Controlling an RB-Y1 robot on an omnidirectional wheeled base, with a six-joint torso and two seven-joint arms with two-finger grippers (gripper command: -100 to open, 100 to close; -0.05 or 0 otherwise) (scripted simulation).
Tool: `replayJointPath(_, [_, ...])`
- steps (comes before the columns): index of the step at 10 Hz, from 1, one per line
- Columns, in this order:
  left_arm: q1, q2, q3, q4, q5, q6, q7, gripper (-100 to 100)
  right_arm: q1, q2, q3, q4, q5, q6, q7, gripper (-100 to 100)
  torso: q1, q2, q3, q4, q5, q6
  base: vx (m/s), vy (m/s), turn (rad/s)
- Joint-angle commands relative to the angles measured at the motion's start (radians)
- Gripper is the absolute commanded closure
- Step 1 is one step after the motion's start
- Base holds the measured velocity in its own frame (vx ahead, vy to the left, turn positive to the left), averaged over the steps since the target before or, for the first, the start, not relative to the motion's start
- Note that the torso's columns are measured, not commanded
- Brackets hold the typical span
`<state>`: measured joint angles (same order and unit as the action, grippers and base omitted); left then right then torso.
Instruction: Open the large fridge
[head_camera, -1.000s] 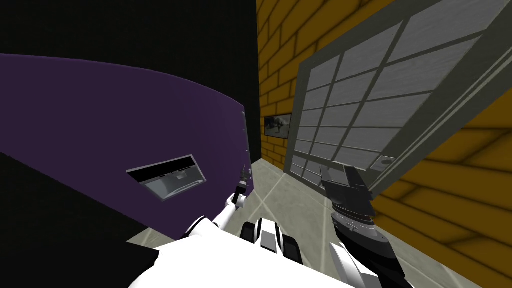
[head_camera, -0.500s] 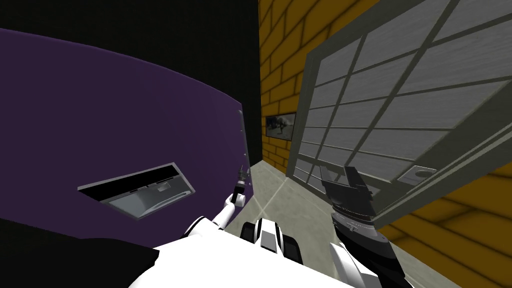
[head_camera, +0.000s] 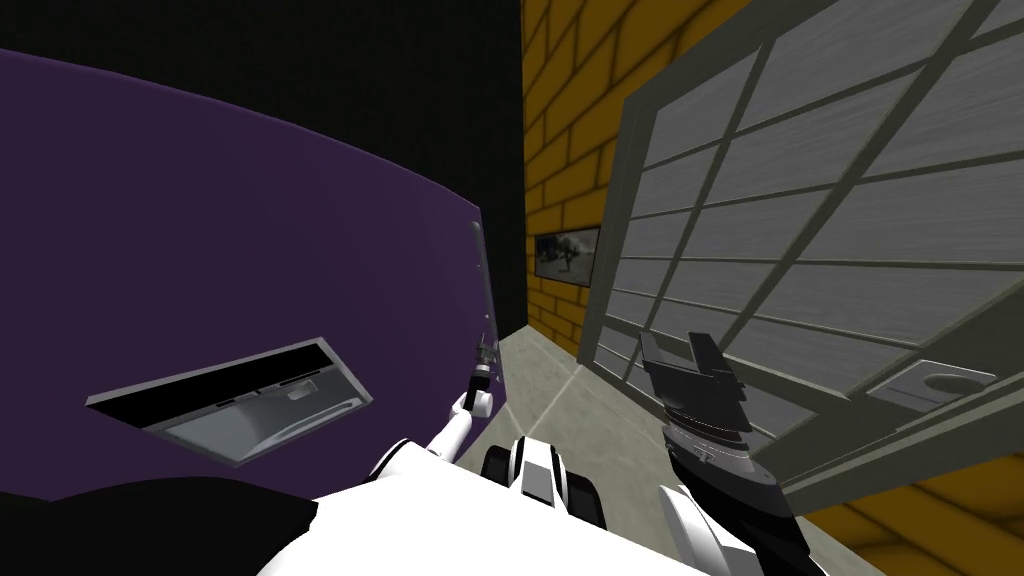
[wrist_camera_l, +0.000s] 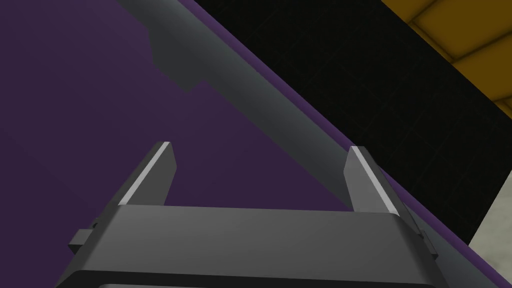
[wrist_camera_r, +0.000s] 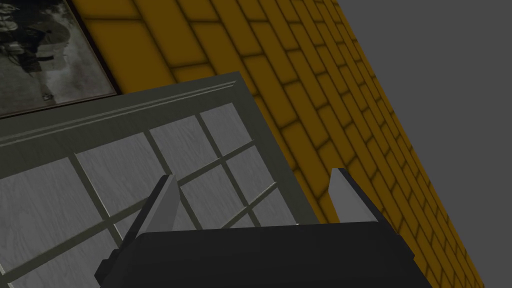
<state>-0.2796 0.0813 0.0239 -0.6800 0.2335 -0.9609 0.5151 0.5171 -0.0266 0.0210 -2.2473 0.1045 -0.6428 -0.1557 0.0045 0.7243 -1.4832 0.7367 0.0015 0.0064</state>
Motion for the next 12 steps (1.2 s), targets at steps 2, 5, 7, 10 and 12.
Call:
replayJointPath(2, [-0.045,0.001,0.012,-0.009,0.005,0.05,-0.017,-100,0.0,0.0,0.0,0.0,0.0,0.0,0.0,0,0.0,-0.002,-0.001,0.002,-0.001,-0.002,-0.015,0.0,0.022])
replayJointPath(5, [-0.011,-0.004,0.001,0.005,0.0,0.02,-0.007,100,0.0,0.0,0.0,0.0,0.0,0.0,0.0,0,-0.002,0.004,0.002,0.0,-0.002,-0.006,-0.003,-0.006,-0.05])
replayJointPath(7, [-0.015,-0.019,-0.037,0.002,-0.021,0.029,0.011,100,-0.001,0.0,0.0,0.0,0.0,0.0,0.0,0,-0.003,0.026,0.014,0.007,-0.002,-0.007,-0.26,-0.015,-0.1])
replayJointPath(10, [-0.025,-0.029,-0.07,-0.005,-0.04,0.038,0.027,100,0.0,0.0,0.0,0.0,0.0,0.0,0.0,0,-0.003,0.009,0.004,0.0,-0.001,-0.006,-0.187,0.021,-0.049])
replayJointPath(12, [-0.035,-0.038,-0.103,-0.013,-0.059,0.047,0.043,100,-0.001,0.0,0.0,0.0,0.0,0.0,0.0,0,-0.006,0.018,0.01,0.002,-0.002,-0.006,-0.33,0.005,-0.105])
